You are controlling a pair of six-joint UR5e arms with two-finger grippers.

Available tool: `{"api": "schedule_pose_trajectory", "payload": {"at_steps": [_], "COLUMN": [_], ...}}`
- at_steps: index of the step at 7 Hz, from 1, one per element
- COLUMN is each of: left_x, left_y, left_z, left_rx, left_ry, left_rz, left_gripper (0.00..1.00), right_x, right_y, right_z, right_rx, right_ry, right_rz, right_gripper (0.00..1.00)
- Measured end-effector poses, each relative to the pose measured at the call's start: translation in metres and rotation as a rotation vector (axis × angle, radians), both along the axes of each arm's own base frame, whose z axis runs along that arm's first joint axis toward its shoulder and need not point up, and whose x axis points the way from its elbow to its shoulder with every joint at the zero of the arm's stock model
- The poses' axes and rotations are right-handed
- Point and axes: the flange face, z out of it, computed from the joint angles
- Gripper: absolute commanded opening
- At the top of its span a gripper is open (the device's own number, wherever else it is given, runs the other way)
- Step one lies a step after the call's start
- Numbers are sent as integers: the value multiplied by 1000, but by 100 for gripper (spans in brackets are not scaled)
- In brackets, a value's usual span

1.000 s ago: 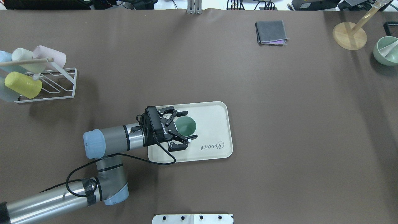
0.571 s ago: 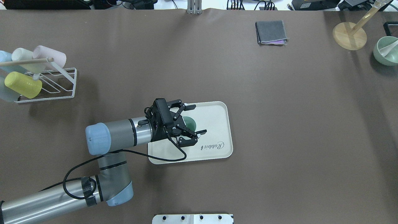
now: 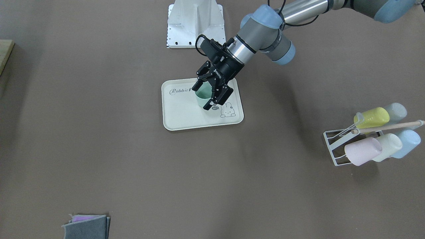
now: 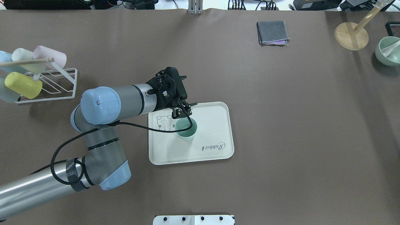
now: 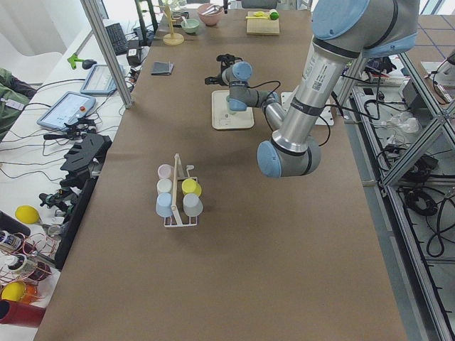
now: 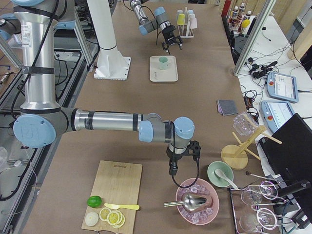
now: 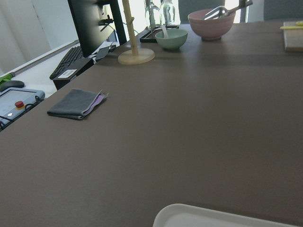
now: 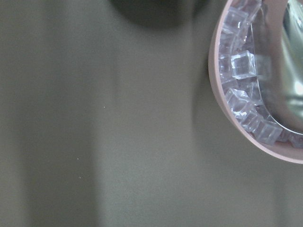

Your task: Pick up and place green cup on tray

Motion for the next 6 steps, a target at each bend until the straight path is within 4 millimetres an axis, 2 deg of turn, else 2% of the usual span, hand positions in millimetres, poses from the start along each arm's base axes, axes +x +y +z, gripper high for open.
{"api": "schedule_pose_trajectory", "payload": {"at_steps": [2,4,6], "left_x": [-30,-57,-72], "left_y": [-27,-49,-62], "left_z": [-6,-3,17], "left_rx": [0,36,36], "left_ry": [-228,-409,-505], "left_rz": [-92,-277,-417], "left_gripper": [99,99,99], "right_x": [0,0,0], "right_y": [0,-1,-2], "right_z": [-1,-2,-3], "right_rx": [0,2,7], "right_ry": [-2,-2,-1], "right_rz": [1,1,0], "right_gripper": [100,100,100]}}
